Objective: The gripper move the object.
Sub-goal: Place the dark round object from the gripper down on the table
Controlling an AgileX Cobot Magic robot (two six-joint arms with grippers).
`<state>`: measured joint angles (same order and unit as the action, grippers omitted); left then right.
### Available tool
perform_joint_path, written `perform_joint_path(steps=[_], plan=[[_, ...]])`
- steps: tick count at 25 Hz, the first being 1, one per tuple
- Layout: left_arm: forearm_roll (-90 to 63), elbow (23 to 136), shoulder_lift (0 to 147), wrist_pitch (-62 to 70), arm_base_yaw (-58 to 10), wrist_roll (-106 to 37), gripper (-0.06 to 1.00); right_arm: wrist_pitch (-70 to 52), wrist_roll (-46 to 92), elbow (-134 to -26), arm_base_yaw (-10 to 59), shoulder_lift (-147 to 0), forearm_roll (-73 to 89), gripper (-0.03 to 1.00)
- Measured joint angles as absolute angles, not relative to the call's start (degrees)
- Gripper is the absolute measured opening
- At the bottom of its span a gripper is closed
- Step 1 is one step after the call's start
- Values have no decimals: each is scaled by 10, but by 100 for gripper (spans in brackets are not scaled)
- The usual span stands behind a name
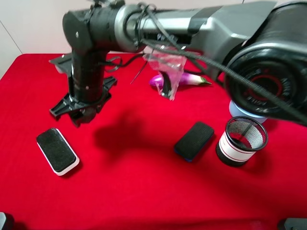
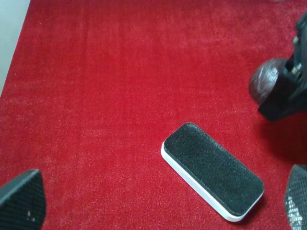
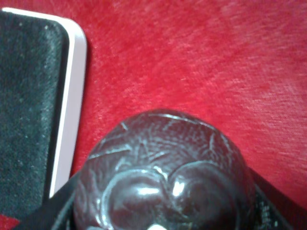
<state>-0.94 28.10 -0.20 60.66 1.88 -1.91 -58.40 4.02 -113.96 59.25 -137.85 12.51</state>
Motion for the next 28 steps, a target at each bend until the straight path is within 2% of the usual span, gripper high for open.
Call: perform_joint_path(steps=[28], plan=[[-9, 281, -2, 607, 19, -19, 99, -564, 58, -1140, 597, -1432, 121, 46]])
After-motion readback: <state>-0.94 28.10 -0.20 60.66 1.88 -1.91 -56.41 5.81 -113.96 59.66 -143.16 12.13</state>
